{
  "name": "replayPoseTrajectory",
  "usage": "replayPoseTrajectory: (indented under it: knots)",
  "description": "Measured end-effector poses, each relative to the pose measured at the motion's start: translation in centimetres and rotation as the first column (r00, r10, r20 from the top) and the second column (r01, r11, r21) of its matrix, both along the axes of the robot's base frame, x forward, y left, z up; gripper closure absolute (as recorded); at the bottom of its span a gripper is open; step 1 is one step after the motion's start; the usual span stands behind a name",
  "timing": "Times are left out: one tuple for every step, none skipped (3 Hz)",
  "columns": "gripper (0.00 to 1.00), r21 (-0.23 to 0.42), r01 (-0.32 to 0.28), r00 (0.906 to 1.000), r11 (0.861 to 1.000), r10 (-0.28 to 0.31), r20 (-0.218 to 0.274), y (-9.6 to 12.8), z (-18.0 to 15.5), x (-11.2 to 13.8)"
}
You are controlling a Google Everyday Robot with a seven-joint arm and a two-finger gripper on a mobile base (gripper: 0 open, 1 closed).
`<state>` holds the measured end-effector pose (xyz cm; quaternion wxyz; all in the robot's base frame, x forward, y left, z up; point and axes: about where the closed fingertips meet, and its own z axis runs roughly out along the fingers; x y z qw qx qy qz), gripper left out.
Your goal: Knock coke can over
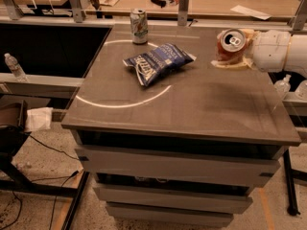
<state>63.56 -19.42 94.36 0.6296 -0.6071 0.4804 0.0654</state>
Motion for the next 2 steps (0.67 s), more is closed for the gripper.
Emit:
replayPoseTrajectory:
  knots:
    - [1.0, -0.224, -0.055, 0.988, 0.973, 0.085, 0.129, 1.05, 1.13, -0.37]
    - [1.0, -0.421, -0.093, 0.9688, 0.902, 0.179, 0.171, 1.65, 1.23, -0.25]
